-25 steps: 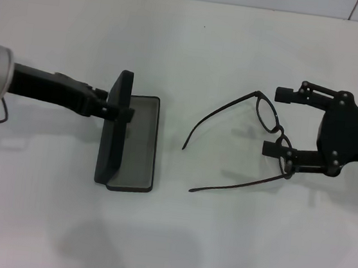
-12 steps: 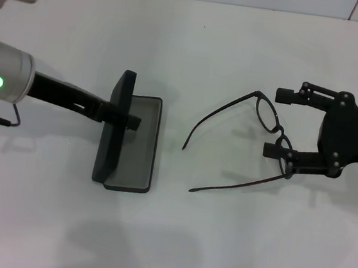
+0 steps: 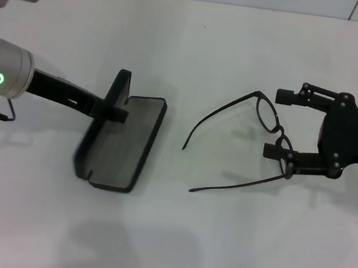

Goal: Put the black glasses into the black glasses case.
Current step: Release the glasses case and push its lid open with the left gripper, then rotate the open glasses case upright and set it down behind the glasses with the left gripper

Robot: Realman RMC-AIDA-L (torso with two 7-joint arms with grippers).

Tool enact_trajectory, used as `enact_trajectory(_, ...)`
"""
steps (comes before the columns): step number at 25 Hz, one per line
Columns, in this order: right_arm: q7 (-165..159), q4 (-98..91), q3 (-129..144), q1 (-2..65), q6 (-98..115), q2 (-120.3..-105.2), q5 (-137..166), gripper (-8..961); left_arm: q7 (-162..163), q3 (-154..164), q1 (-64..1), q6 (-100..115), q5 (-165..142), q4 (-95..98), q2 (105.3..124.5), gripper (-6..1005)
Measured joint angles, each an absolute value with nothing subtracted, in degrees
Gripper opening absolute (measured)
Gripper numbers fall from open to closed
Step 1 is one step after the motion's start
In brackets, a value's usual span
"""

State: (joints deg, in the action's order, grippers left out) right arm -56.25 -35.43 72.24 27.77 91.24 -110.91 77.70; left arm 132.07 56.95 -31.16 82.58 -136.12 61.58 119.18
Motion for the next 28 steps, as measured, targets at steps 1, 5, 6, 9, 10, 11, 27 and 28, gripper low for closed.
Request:
enact_trajectory(1,-56.2,-35.5,72.3,27.8,91.3,-110.91,77.7,856,131.8,56.9,-31.3,82.5,-136.6,61.5,119.18,711)
enact_trajectory(5,-56.1,-36.3,72.5,28.0,93.5,-110.93,81.4,856,129.3,56.9,-31.6,82.2,-137.8,61.4,119.14,633)
enact_trajectory(6,-56.1,-37.0,72.6,28.1,94.5,-111.06,83.3,856,128.6,56.9,-31.6,82.2,-137.8,61.5,119.12,613)
enact_trajectory(9,-56.1,-39.0,72.6,27.9,96.6,-111.81,87.8,857,126.0,56.9,-31.9,82.2,-137.4,61.9,119.09,531)
enact_trajectory(10,-56.1,-39.8,72.6,27.8,97.0,-112.32,89.4,857,125.1,56.9,-32.1,82.2,-137.4,61.8,119.02,488)
enact_trajectory(11,-56.0,-40.3,72.6,27.8,97.0,-112.76,90.6,857,124.5,56.9,-32.4,82.2,-137.4,61.7,118.9,445)
enact_trajectory(27,-51.2,-40.1,72.7,25.0,96.6,-115.41,96.9,857,108.3,70.6,-40.9,66.0,-138.6,59.8,119.33,194)
enact_trajectory(28,-51.0,-40.1,72.6,24.5,96.6,-115.41,96.9,857,107.2,72.8,-42.0,64.9,-138.6,58.7,119.33,194)
